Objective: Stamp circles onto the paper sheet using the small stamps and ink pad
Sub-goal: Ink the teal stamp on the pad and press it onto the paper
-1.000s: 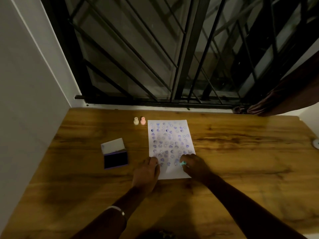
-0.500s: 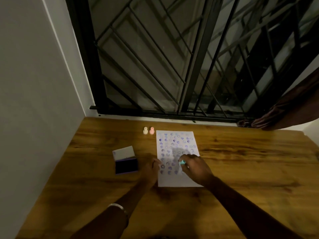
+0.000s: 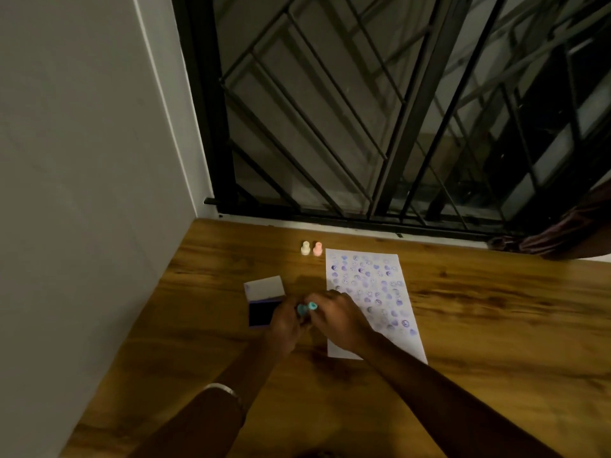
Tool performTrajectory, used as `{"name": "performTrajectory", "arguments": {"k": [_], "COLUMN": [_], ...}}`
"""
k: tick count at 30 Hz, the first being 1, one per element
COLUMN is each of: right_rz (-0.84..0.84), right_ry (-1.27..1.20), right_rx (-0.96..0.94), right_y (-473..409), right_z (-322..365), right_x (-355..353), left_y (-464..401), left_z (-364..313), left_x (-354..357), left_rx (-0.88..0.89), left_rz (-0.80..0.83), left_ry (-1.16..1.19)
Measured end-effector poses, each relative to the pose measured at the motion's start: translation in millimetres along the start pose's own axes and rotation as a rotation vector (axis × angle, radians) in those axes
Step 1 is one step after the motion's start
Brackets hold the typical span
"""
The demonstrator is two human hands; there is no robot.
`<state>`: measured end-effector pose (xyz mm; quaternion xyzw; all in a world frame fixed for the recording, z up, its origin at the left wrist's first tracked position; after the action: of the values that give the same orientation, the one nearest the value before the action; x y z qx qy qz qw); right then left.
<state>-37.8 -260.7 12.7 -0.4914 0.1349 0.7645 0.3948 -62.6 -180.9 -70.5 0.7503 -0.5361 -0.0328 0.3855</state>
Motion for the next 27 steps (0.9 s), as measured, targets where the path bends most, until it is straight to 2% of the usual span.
{"name": "performTrajectory", "arguments": {"k": [9, 16, 19, 24, 27], "right_rz": [-0.069, -0.132, -0.104, -0.071, -0.041], "right_ry": [-0.057, -0.046, -0.050, -0.134, -0.169], "right_rx": [0.023, 0.002, 0.023, 0.030, 0.017], "right_y": [-11, -29, -38, -45, -59], "right_z": [15, 27, 16, 9, 5], "right_x": [27, 20, 24, 26, 24], "left_y": [-8, -17, -22, -28, -35], "left_z": [-1, -11, -20, -28, -44], "left_x": [-17, -23, -23, -22, -23], "left_rx": [-0.016, -0.010, -0.014, -0.015, 0.073], "left_rz": [0.015, -0.026, -0.047, -0.073, -0.097], "left_ry": [0.020, 0.234, 0.185, -0.066, -0.141]}}
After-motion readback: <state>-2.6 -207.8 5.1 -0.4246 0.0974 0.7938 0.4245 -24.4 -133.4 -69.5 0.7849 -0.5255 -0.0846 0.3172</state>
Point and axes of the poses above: each hand's wrist, its own y-axis away from the middle knuckle, its own x-axis out of the palm, z = x × y, the point moved 9 cm from there along -y, towards the middle knuckle, and after that the axes turned 5 degrees about -y, right-handed, at the moved point
